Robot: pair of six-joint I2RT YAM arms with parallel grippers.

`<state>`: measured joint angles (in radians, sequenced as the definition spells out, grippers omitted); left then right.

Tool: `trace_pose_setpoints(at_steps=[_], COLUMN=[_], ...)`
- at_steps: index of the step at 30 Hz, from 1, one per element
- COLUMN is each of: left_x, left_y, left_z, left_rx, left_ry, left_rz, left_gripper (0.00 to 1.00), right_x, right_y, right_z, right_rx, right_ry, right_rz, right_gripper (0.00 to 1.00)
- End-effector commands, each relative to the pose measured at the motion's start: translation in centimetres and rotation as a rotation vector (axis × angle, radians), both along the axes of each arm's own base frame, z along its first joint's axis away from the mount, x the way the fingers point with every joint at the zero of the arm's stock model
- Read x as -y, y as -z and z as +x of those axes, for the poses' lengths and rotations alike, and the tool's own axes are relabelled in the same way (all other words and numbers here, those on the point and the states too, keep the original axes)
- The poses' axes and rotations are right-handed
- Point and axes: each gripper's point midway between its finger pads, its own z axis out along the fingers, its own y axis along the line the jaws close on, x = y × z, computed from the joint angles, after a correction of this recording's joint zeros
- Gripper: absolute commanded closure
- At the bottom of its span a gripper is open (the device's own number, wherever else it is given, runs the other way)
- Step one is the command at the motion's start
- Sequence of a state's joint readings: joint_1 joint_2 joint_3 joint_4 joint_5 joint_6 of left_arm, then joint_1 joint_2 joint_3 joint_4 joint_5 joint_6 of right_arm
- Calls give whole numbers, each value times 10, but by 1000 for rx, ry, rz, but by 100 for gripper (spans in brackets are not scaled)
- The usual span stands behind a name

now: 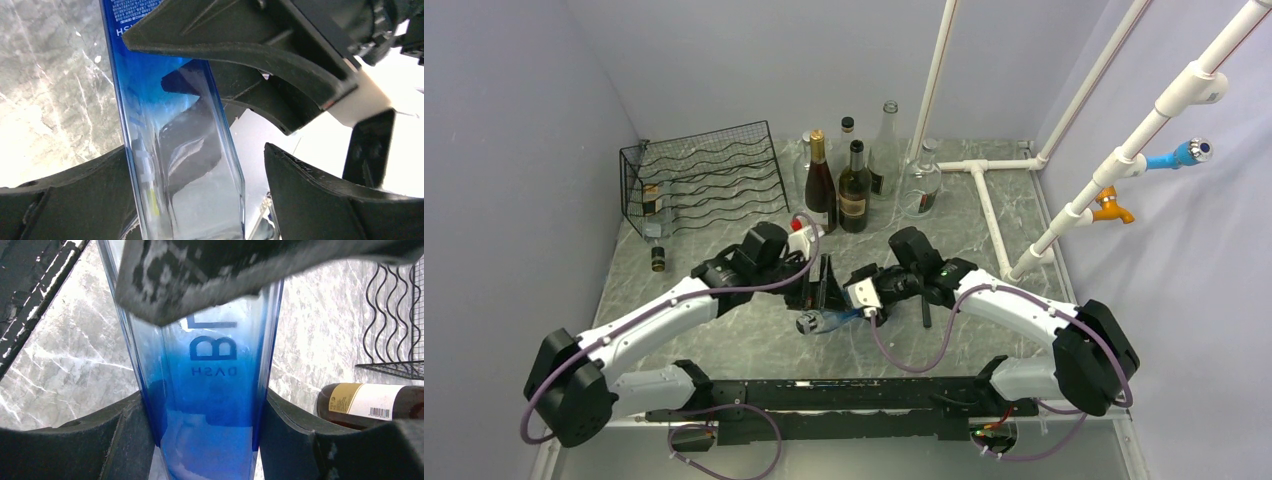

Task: Take the wine bottle off the wine rack
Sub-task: Pick up the wine bottle from the wine rack.

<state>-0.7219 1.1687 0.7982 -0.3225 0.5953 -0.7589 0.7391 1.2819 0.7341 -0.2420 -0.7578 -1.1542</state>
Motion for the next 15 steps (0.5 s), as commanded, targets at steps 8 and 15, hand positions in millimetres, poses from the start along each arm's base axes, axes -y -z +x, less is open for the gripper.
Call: trace_pose_setpoints(at_steps=[8,15], left_x=[-16,-35], left_y=[-61,-97], left_z=[34,51], left_rx=[337,519], left_ry=[-178,-283], left_rz=[-125,-154], left_gripper=[1,0], right_x=[-2,2], right_y=[-30,-39], right_z=[-9,-5], right_rx=[-97,-121], right_ry=[-30,-15], right_rz=[95,126], right_gripper=[100,100])
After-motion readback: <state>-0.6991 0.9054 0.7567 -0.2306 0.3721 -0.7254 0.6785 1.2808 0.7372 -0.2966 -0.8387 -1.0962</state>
